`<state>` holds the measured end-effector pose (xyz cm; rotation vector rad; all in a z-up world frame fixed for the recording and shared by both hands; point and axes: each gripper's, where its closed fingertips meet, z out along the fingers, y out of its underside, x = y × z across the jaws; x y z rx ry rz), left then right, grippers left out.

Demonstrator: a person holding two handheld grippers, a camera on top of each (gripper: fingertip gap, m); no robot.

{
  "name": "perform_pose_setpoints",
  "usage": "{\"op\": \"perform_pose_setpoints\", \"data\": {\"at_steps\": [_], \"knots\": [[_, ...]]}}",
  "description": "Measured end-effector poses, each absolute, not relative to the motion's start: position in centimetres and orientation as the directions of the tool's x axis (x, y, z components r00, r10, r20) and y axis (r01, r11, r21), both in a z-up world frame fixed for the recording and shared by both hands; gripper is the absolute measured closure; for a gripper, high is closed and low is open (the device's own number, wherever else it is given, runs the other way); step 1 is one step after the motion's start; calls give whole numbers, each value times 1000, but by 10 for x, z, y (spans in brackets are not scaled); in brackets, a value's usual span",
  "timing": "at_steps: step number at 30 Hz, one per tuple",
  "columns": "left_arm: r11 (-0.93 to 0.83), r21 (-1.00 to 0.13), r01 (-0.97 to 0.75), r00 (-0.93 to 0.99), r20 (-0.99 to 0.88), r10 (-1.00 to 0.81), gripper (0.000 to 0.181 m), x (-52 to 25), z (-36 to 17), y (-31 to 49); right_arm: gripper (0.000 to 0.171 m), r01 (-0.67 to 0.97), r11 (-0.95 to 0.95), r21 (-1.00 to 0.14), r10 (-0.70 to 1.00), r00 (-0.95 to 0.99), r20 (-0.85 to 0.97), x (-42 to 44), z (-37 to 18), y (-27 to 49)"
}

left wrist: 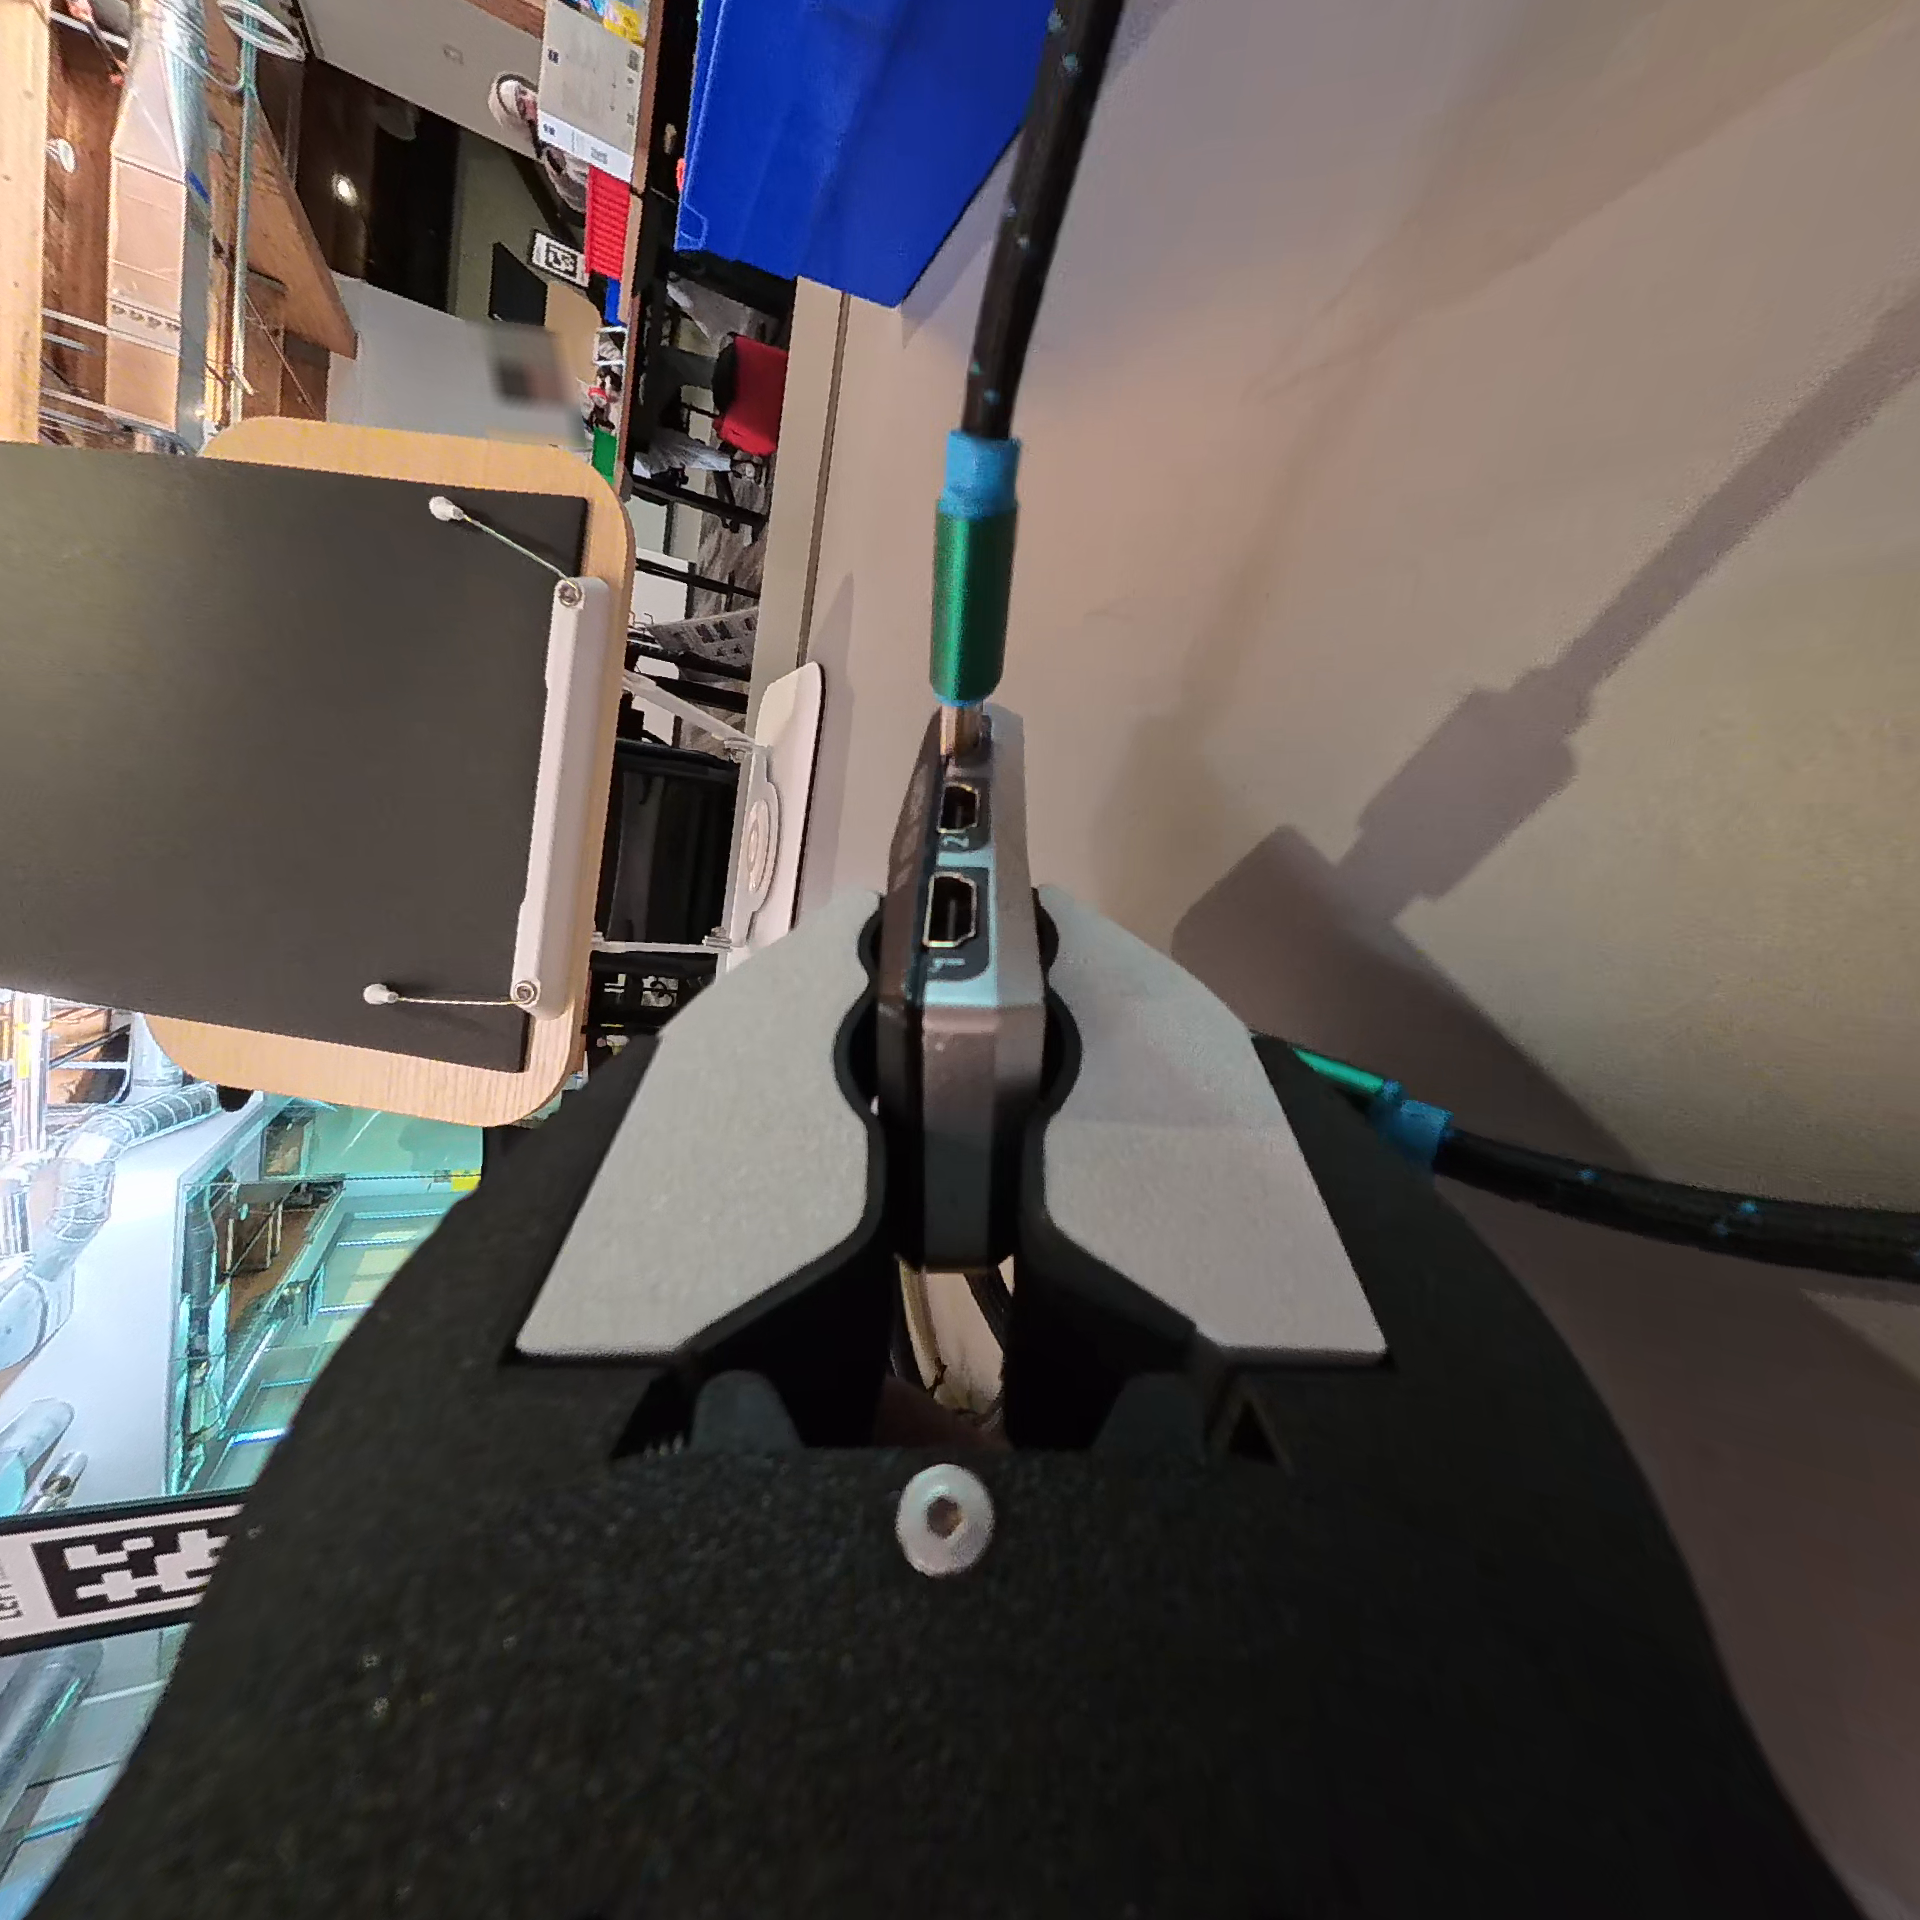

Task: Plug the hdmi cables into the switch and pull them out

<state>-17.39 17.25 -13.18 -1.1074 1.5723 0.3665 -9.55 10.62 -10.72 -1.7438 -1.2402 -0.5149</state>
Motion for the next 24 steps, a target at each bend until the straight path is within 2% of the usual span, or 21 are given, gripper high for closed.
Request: {"op": "perform_pose_setpoints", "data": {"at_steps": [3, 5, 10, 20, 24], "knots": [[509, -324, -797, 67, -886, -458, 159, -173, -132, 172, 166, 883, -51, -467, 517, 423, 744, -99, -101, 105], [512, -338, -790, 69, -878, -474, 159, -173, -132, 171, 166, 898, -8, -441, 493, 387, 779, -100, -100, 104], [534, -351, -769, 55, -869, -492, 158, -170, -130, 165, 165, 972, 31, -232, 444, 195, 874, -93, -114, 106], [511, -361, -780, 68, -861, -504, 158, -175, -131, 171, 166, 972, -2, -236, 425, 215, 879, -86, -110, 108], [513, -351, -783, 56, -862, -504, 158, -175, -133, 170, 166, 980, 0, -200, 393, 184, 901, -87, -107, 109]]}}
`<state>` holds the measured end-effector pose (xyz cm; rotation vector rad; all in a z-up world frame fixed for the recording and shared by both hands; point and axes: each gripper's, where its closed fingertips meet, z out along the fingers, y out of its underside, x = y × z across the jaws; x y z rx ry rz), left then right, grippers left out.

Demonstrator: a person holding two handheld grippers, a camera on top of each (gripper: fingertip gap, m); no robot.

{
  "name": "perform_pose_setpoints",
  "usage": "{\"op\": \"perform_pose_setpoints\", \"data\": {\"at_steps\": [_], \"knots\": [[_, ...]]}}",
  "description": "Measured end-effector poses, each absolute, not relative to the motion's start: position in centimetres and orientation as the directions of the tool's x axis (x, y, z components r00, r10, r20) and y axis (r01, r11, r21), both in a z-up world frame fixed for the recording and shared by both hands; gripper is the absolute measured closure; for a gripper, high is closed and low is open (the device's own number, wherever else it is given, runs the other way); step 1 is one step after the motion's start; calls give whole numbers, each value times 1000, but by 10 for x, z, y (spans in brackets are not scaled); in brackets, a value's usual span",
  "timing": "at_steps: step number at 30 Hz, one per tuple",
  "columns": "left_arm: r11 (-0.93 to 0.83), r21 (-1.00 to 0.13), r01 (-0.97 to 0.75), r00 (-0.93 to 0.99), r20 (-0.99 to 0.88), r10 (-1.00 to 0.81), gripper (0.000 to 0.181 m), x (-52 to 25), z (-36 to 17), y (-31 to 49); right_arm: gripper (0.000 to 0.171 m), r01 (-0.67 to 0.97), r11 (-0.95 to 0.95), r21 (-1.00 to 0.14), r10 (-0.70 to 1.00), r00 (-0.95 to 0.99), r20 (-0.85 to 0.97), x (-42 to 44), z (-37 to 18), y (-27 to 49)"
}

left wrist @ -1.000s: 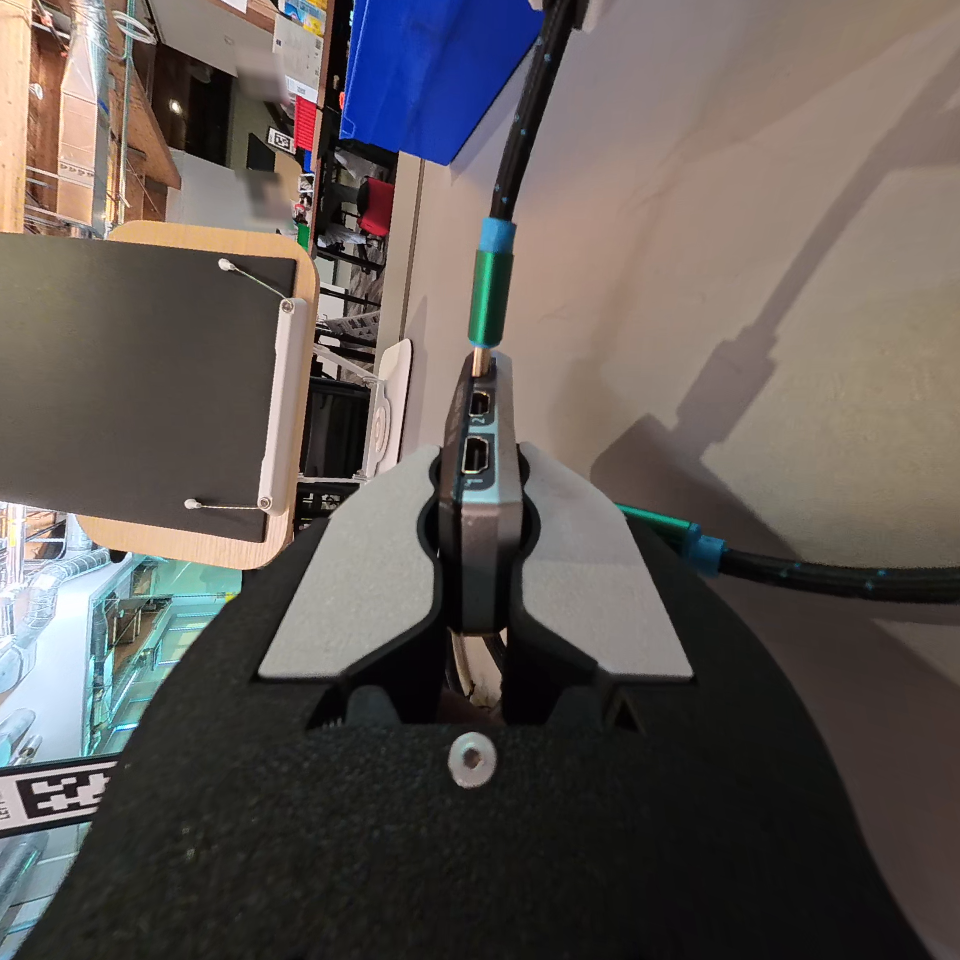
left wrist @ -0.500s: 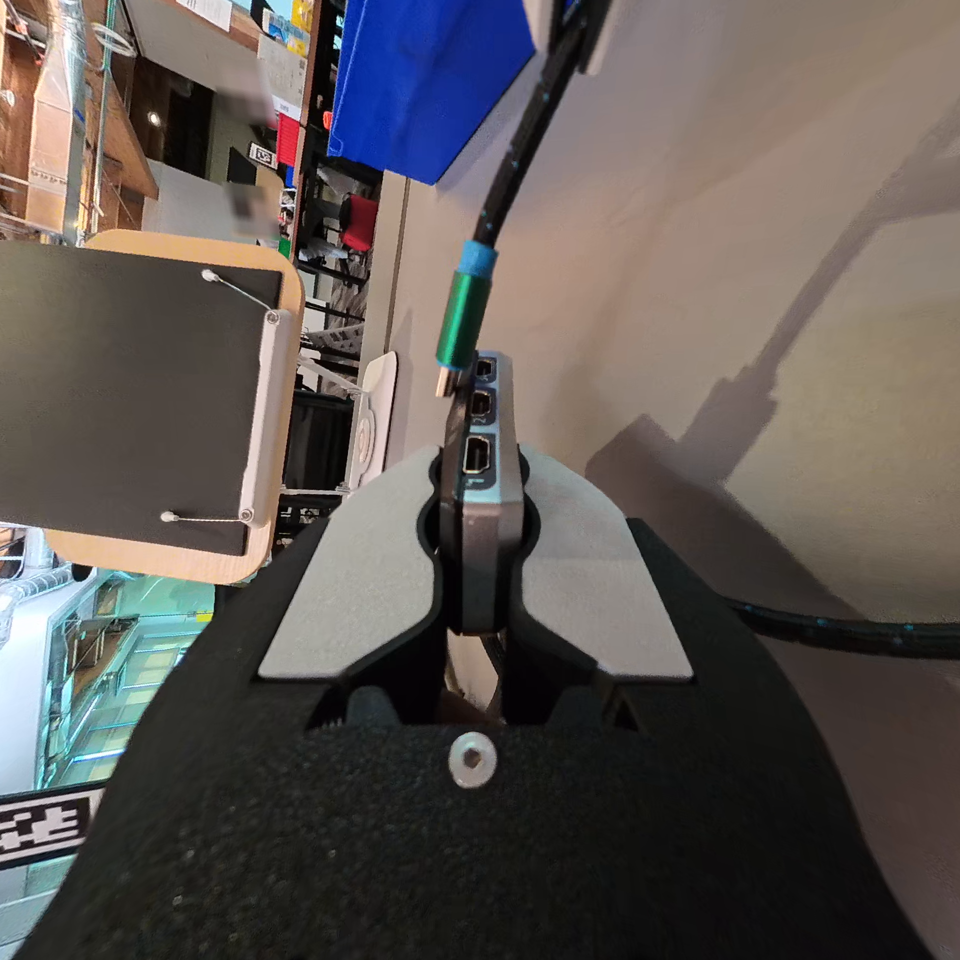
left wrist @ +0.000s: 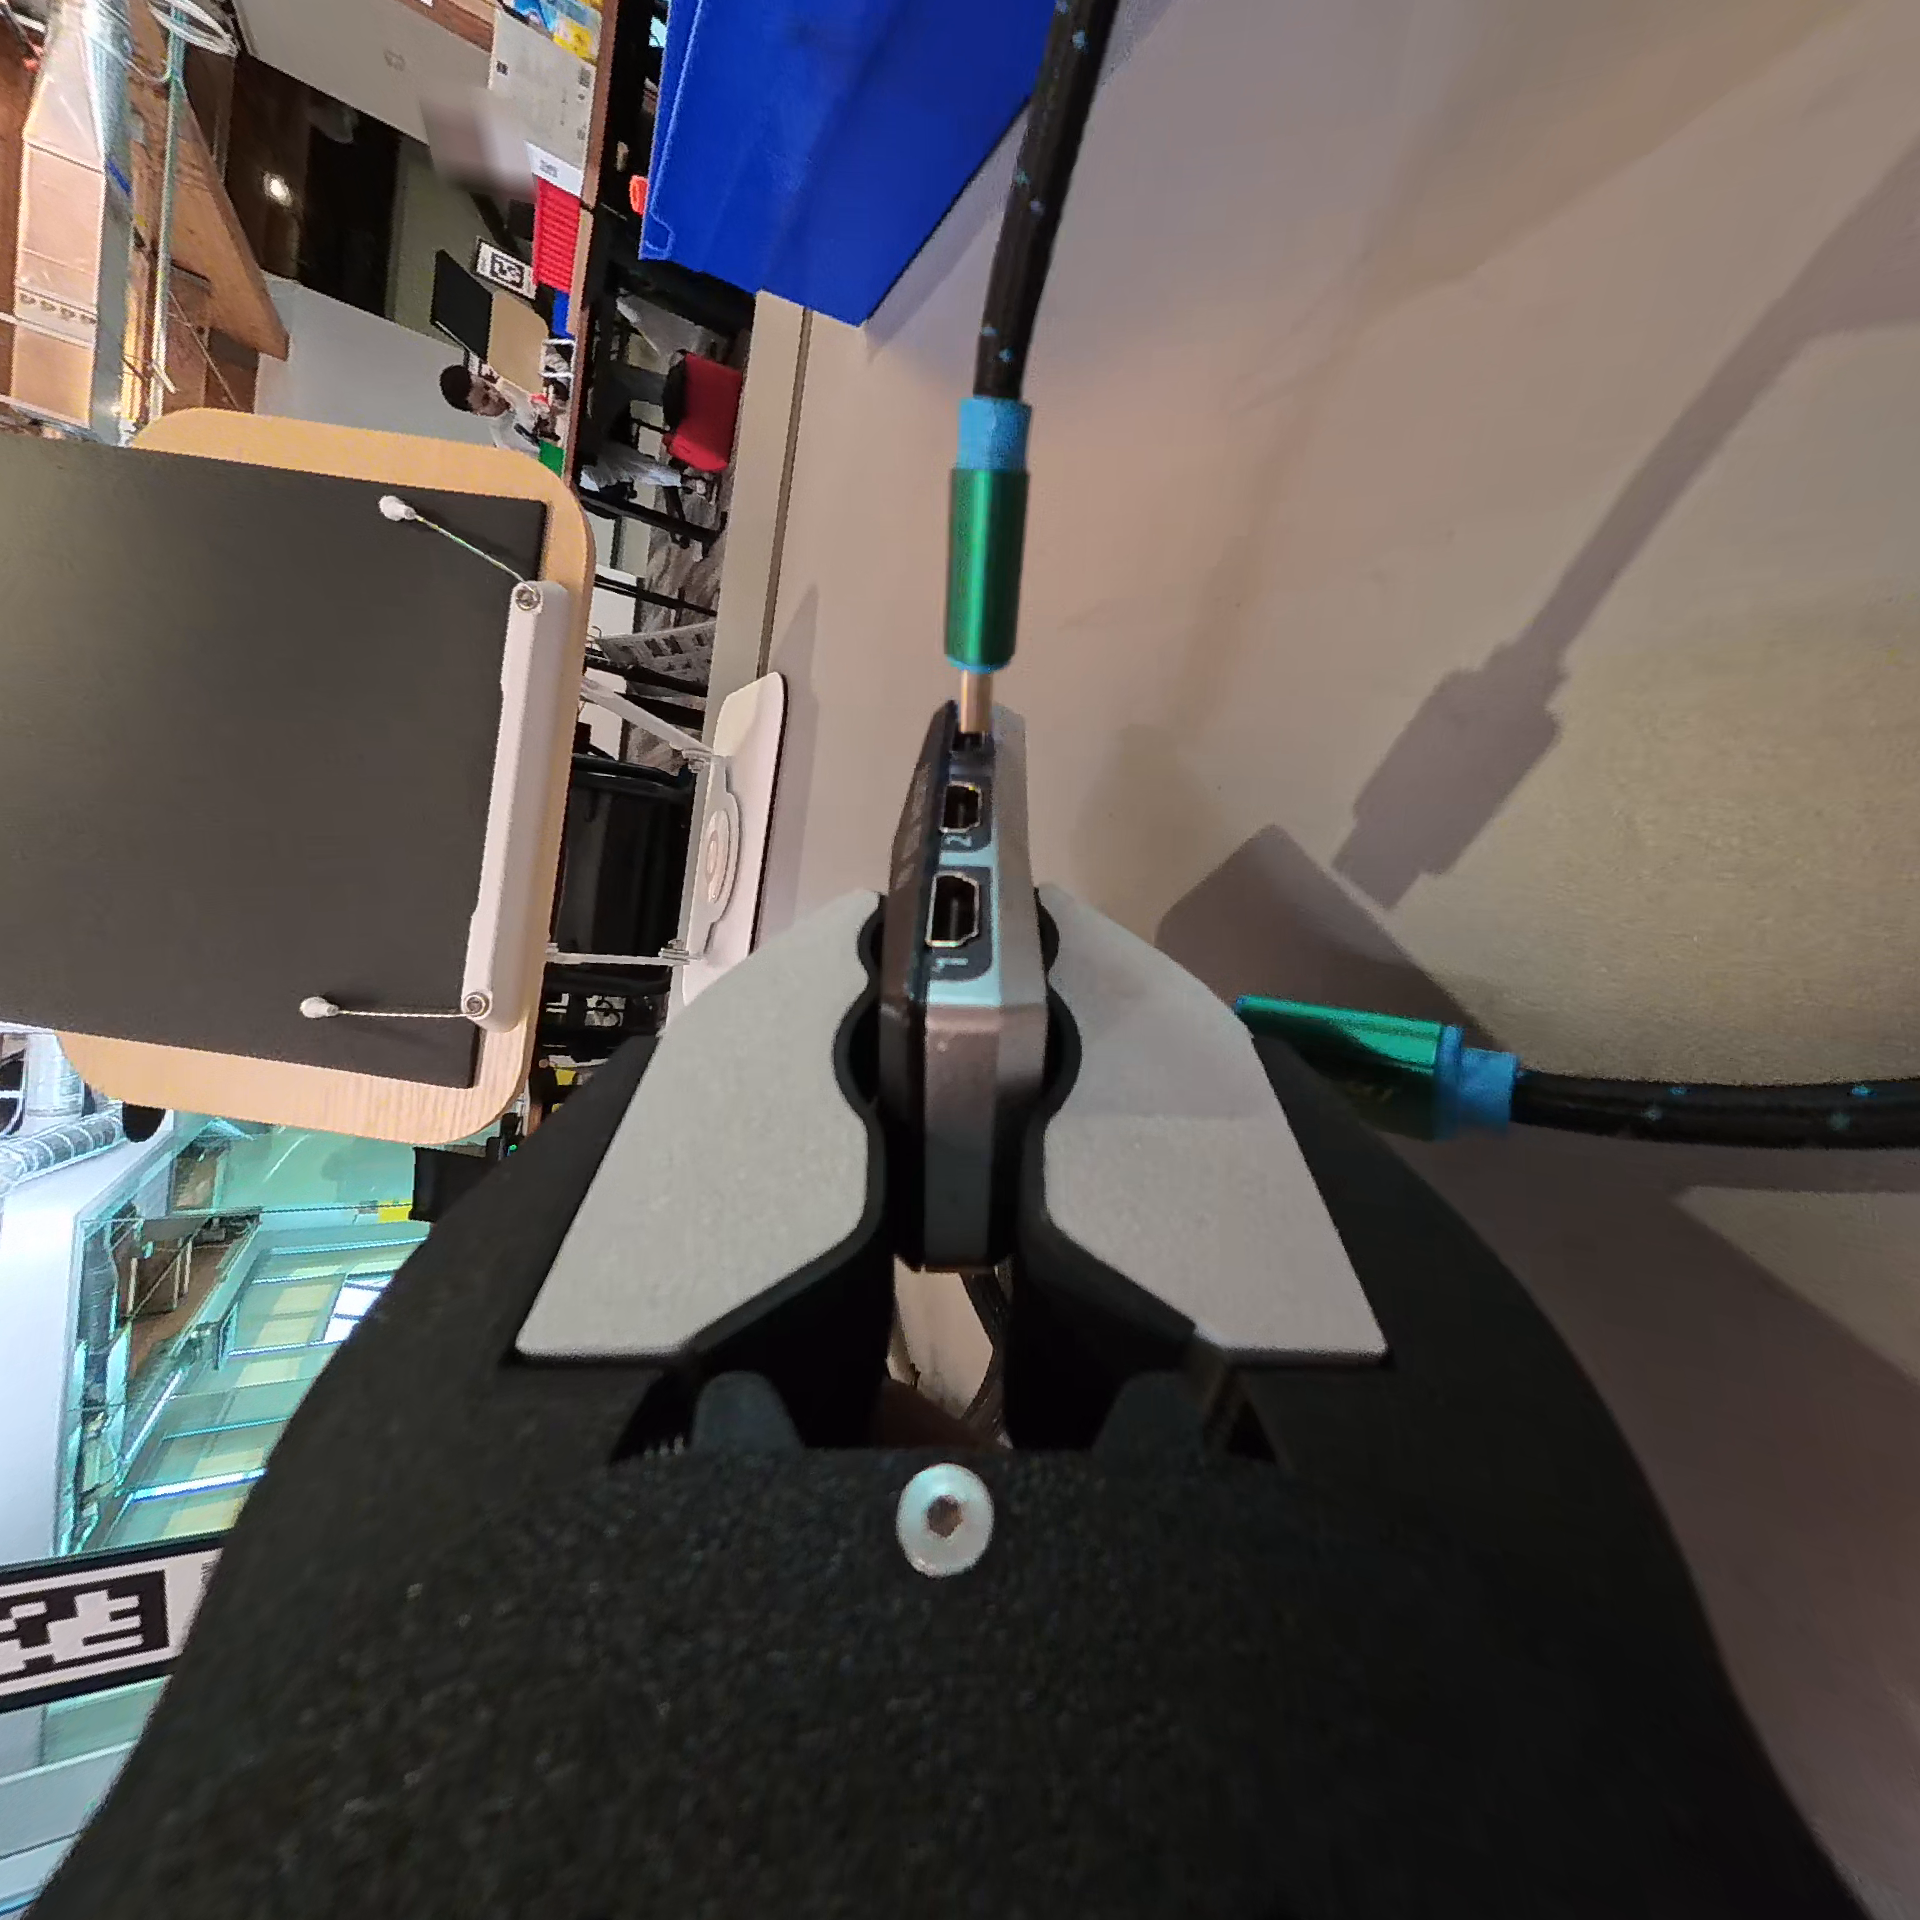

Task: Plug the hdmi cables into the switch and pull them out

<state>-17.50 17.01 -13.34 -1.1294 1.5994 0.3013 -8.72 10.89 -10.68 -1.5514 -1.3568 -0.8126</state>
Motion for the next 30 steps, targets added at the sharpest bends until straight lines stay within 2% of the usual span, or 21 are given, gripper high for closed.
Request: {"op": "perform_pose_setpoints", "data": {"at_steps": [30], "knots": [[526, -322, -787, 46, -881, -471, 158, -173, -133, 169, 166, 986, -28, -166, 375, 164, 912, -86, -106, 111]]}}
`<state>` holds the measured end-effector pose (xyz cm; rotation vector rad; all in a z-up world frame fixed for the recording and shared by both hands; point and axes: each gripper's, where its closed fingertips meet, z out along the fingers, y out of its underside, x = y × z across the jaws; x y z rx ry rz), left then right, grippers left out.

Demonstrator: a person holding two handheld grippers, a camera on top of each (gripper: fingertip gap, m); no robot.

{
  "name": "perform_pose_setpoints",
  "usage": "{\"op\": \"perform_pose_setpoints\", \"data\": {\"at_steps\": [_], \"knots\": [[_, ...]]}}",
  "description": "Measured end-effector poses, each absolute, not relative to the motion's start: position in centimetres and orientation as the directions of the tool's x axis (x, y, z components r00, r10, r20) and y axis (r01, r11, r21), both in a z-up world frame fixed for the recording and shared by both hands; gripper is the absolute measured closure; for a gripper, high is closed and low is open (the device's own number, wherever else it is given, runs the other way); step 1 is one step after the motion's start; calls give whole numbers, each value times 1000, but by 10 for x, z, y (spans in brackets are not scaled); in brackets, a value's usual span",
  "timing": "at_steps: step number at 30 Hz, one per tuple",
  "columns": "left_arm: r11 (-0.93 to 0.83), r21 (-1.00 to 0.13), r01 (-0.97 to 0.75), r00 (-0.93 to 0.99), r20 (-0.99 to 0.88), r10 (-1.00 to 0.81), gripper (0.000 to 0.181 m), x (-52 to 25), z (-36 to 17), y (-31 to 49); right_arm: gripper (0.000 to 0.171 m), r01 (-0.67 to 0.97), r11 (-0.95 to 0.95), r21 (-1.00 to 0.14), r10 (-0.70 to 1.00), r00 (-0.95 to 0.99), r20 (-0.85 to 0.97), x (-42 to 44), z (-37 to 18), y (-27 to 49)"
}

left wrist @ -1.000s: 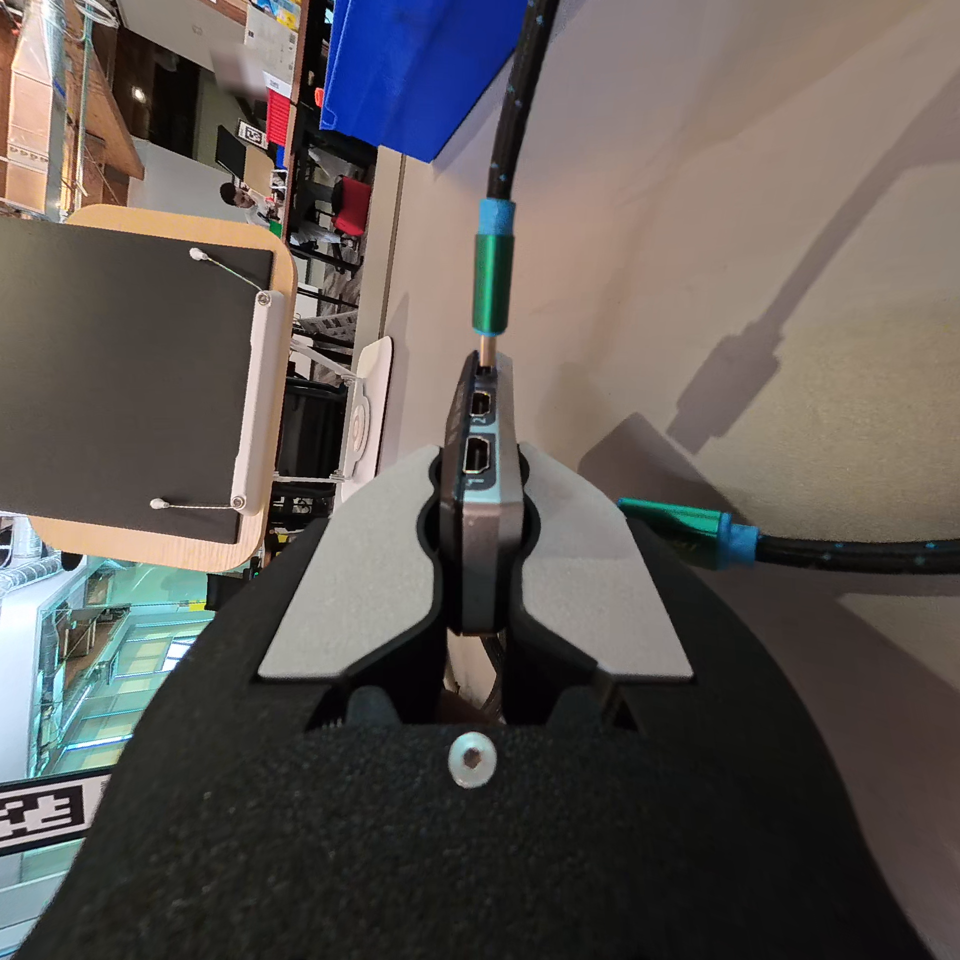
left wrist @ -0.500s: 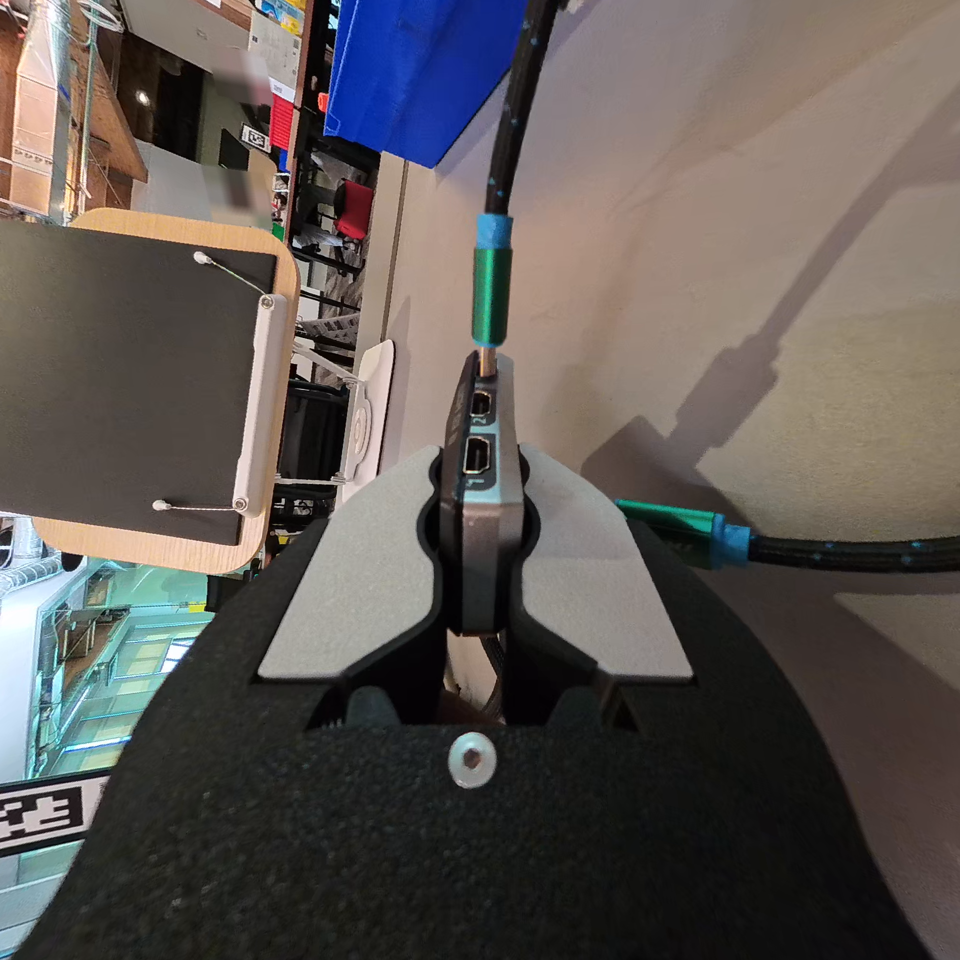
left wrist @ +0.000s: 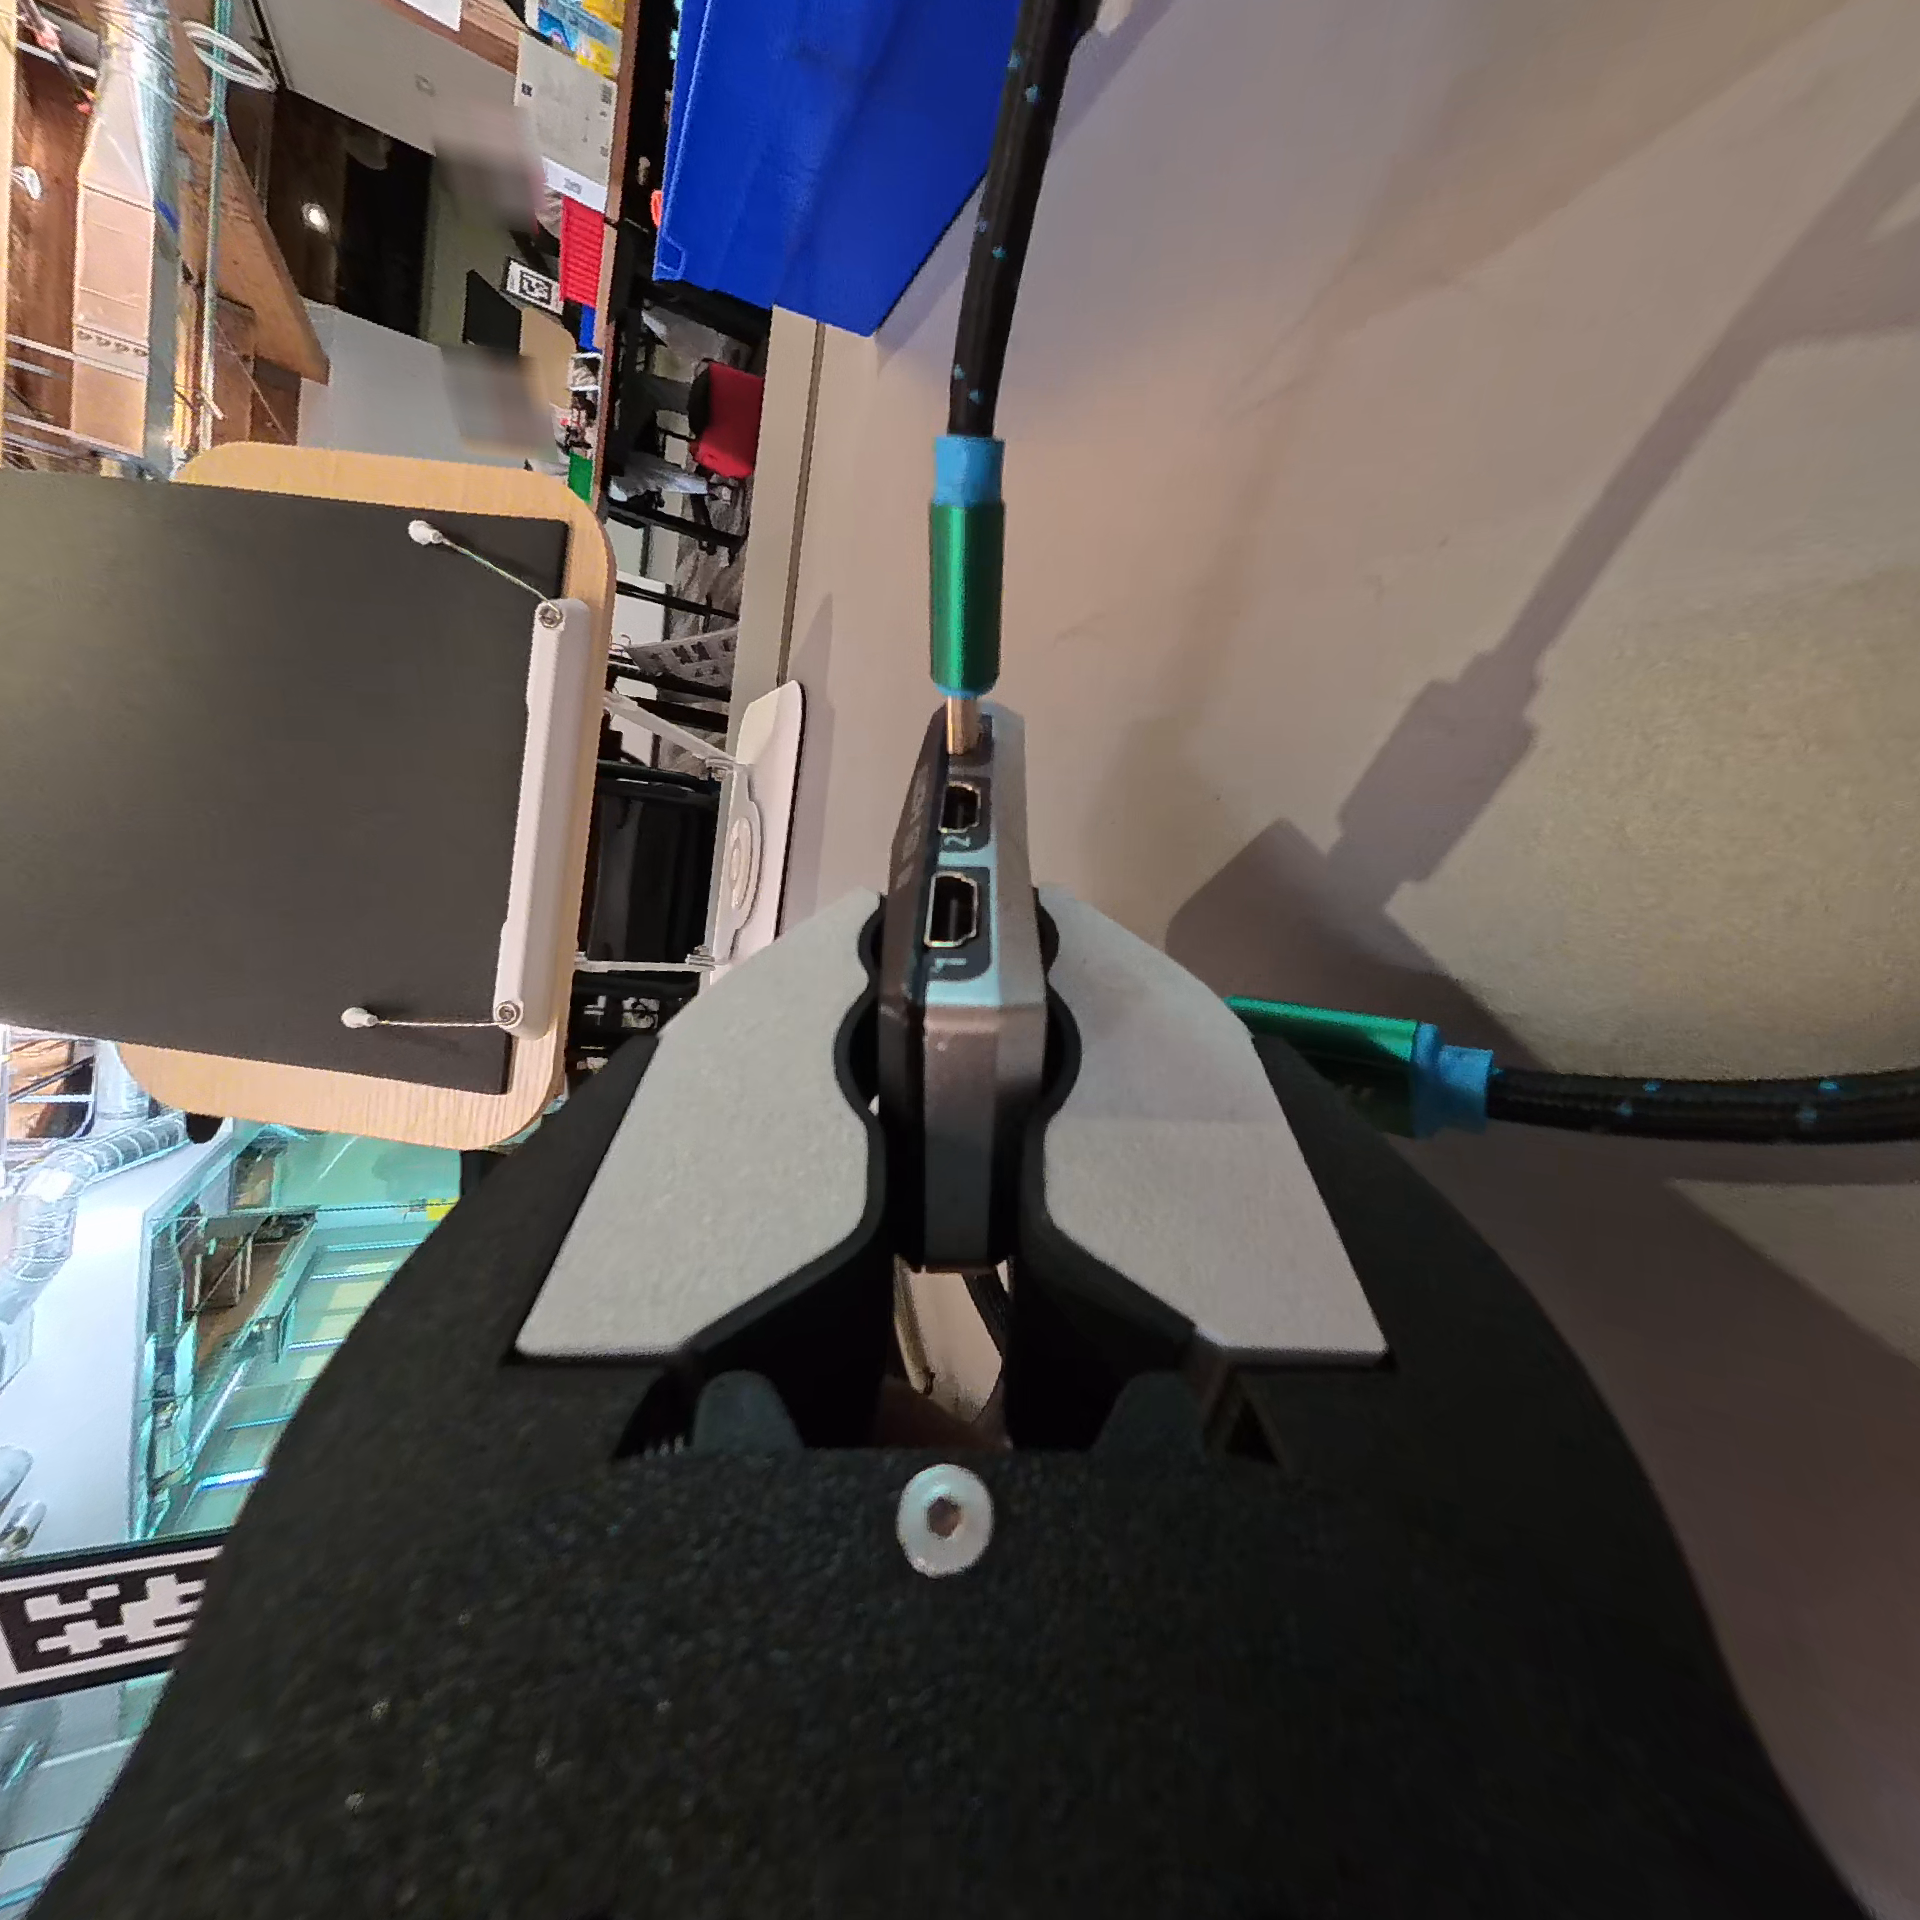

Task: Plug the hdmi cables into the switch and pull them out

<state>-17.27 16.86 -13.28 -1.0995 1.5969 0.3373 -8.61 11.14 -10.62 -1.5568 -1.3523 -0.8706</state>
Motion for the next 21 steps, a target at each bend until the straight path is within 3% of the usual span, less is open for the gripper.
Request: {"op": "perform_pose_setpoints", "data": {"at_steps": [21], "knots": [[535, -293, -792, 39, -899, -436, 158, -169, -132, 167, 166, 976, -142, -165, 390, 208, 897, -74, -115, 119]]}}
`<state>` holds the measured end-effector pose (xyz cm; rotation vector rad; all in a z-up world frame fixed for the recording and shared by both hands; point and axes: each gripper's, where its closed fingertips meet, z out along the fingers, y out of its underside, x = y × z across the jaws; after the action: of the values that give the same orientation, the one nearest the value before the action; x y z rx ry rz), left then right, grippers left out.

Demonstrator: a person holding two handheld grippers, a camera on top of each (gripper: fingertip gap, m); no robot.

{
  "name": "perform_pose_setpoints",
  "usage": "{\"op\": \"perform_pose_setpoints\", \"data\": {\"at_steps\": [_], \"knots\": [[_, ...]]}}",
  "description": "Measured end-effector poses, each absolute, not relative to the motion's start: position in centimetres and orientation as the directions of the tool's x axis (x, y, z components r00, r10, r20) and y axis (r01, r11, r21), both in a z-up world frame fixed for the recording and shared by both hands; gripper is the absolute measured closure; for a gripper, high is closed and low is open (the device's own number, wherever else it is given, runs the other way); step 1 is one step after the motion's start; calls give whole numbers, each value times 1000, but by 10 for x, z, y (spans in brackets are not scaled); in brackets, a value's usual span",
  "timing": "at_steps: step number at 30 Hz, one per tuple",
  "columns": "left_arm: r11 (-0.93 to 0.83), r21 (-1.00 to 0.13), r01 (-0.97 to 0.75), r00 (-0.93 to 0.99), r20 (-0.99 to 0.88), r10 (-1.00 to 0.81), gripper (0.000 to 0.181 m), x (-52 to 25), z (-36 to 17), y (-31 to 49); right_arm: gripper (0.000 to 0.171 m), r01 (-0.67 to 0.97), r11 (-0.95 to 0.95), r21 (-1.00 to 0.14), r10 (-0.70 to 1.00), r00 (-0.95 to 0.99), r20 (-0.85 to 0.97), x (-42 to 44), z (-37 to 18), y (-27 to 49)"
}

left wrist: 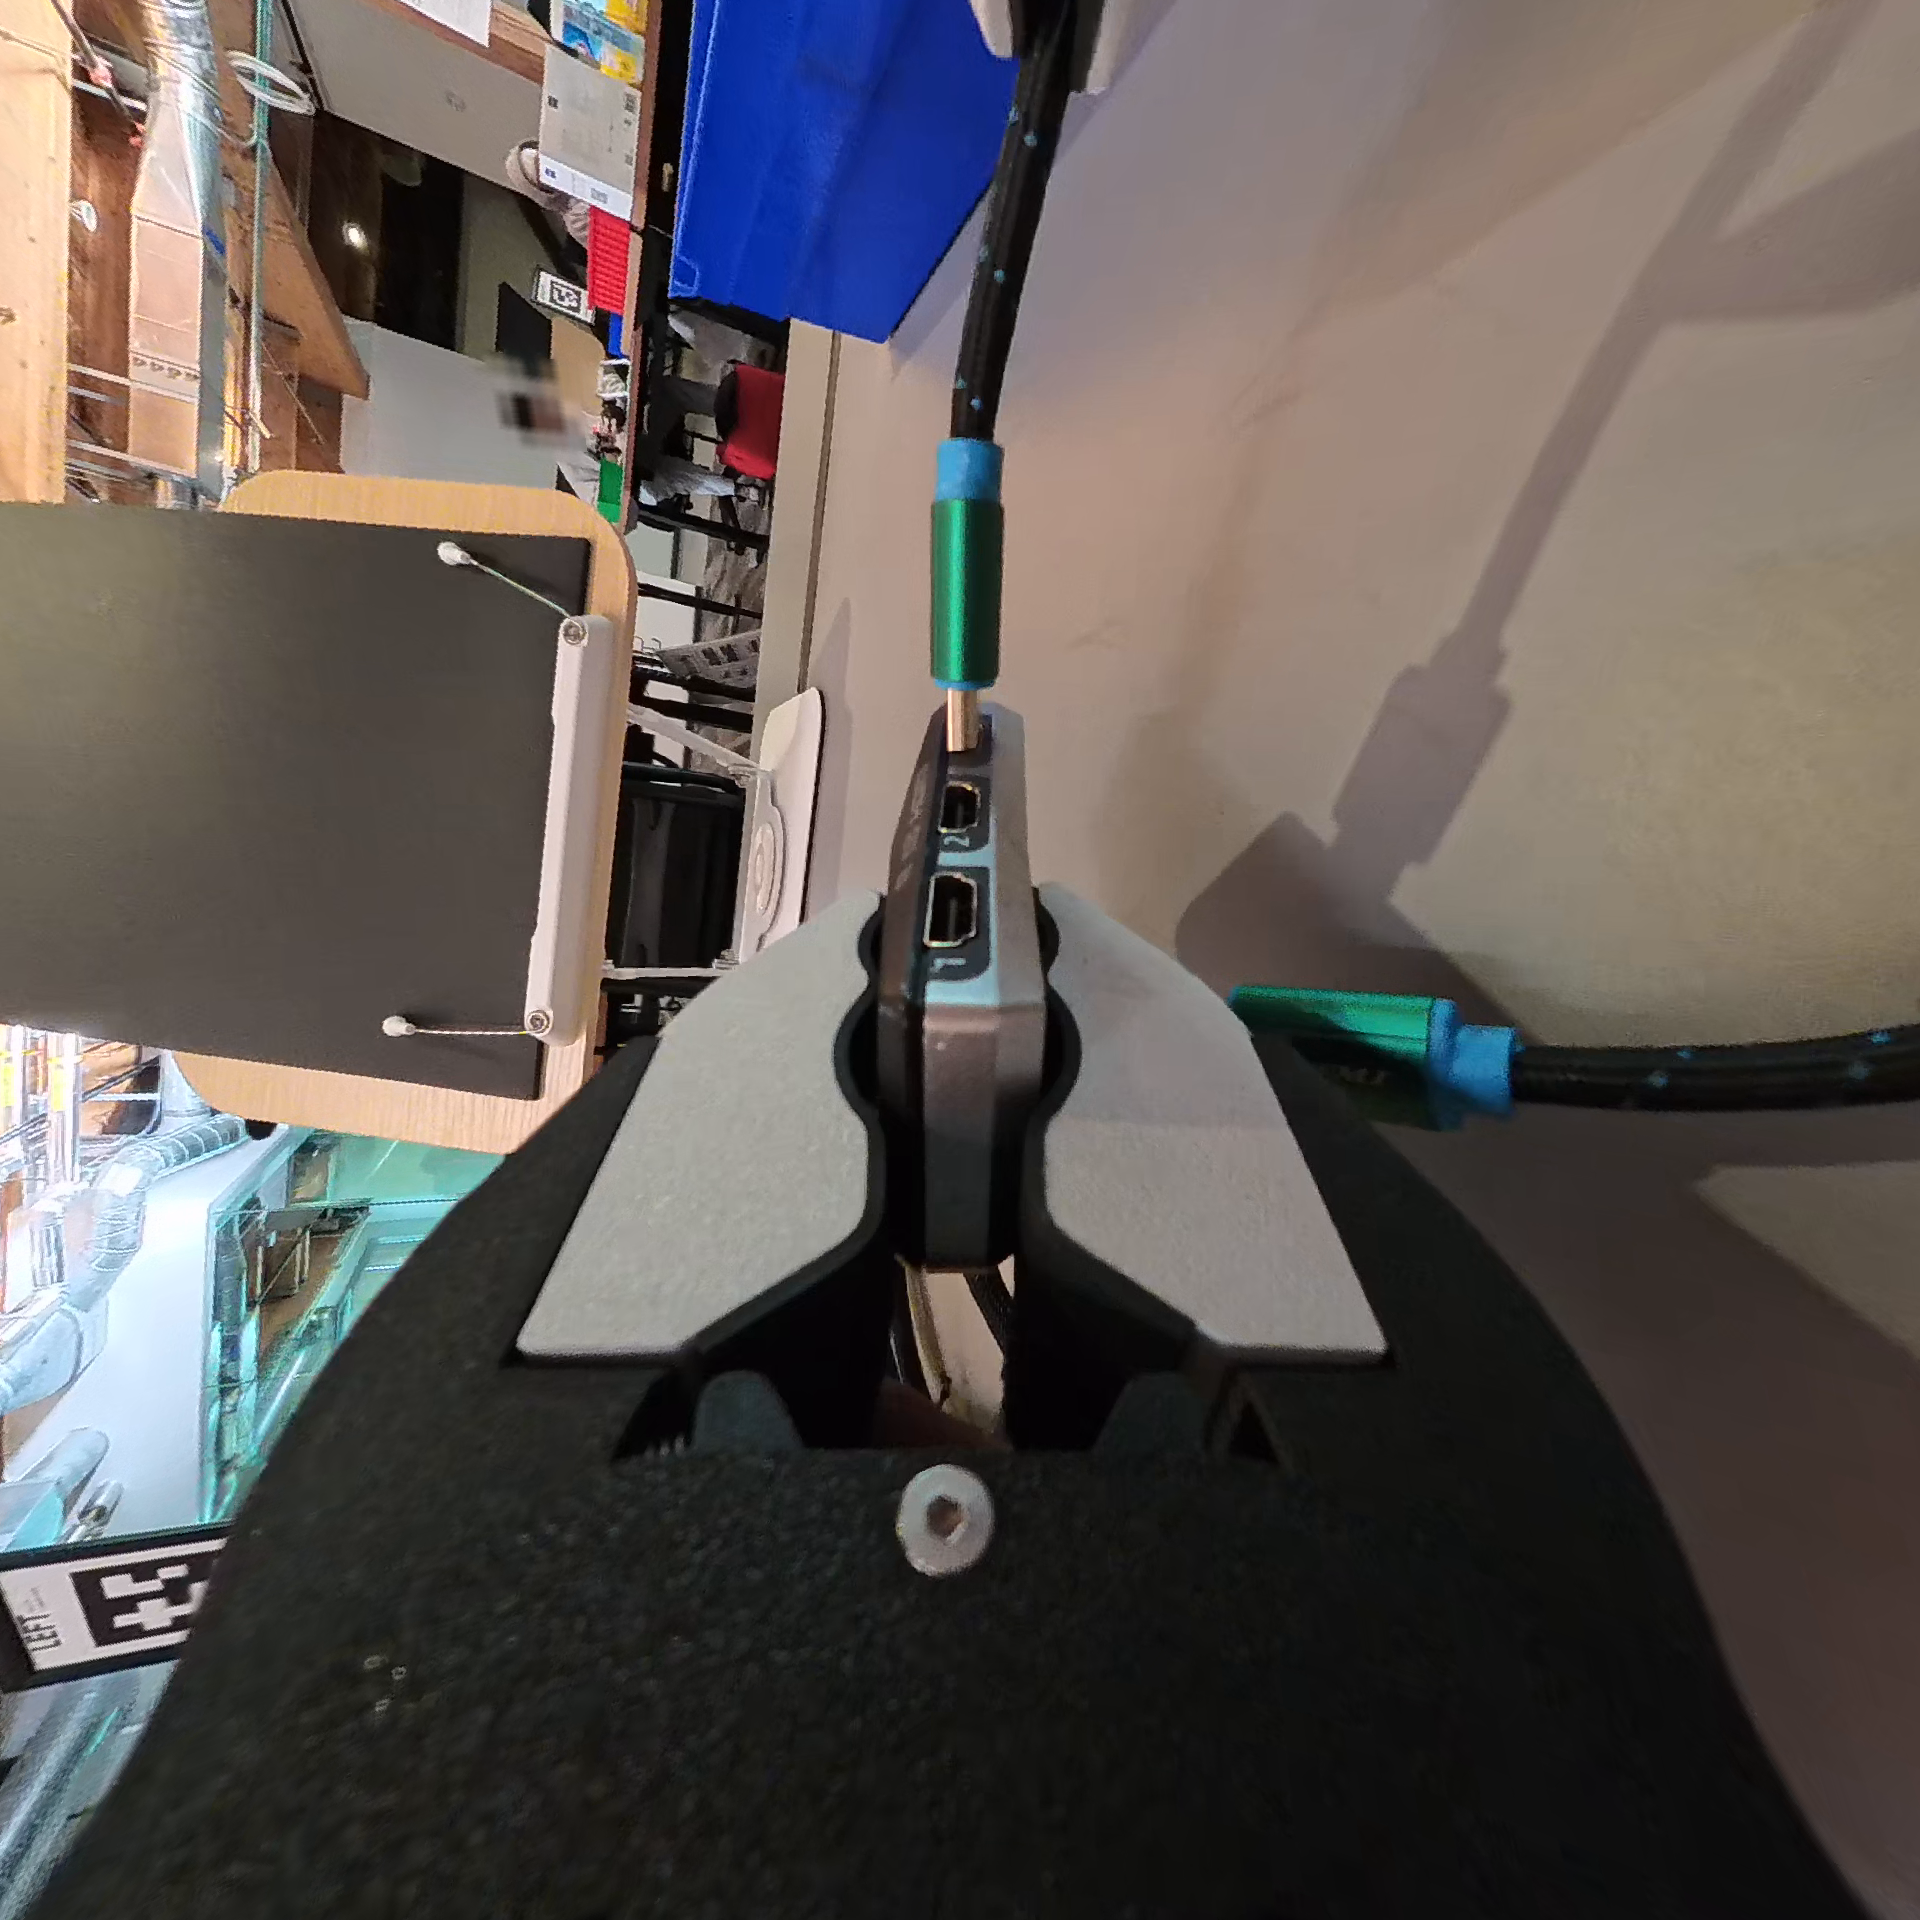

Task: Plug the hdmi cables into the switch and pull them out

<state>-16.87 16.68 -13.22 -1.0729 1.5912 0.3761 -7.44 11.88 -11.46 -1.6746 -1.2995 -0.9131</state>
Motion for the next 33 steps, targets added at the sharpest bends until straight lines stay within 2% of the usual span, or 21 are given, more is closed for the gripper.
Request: {"op": "perform_pose_setpoints", "data": {"at_steps": [9, 16, 18, 19, 23, 31, 33], "knots": [[522, -283, -804, 35, -900, -434, 159, -169, -135, 168, 166, 966, -150, -210, 408, 255, 877, -76, -115, 118], [494, -322, -808, 77, -888, -453, 159, -172, -131, 173, 166, 849, -87, -522, 525, 484, 700, -94, -104, 107], [506, -325, -799, 53, -877, -478, 158, -171, -135, 170, 166, 825, -81, -559, 536, 509, 674, -93, -105, 107], [516, -334, -789, 49, -871, -489, 159, -170, -136, 168, 166, 845, -67, -531, 525, 482, 701, -91, -106, 108], [511, -378, -772, 57, -842, -536, 159, -168, -134, 164, 166, 957, -41, -288, 432, 277, 858, -79, -113, 113], [513, -365, -777, 52, -849, -526, 159, -169, -135, 165, 167, 982, -64, -176, 393, 187, 900, -73, -115, 115], [509, -363, -781, 52, -849, -525, 159, -169, -135, 166, 167, 982, -52, -182, 388, 188, 902, -75, -114, 115]]}}
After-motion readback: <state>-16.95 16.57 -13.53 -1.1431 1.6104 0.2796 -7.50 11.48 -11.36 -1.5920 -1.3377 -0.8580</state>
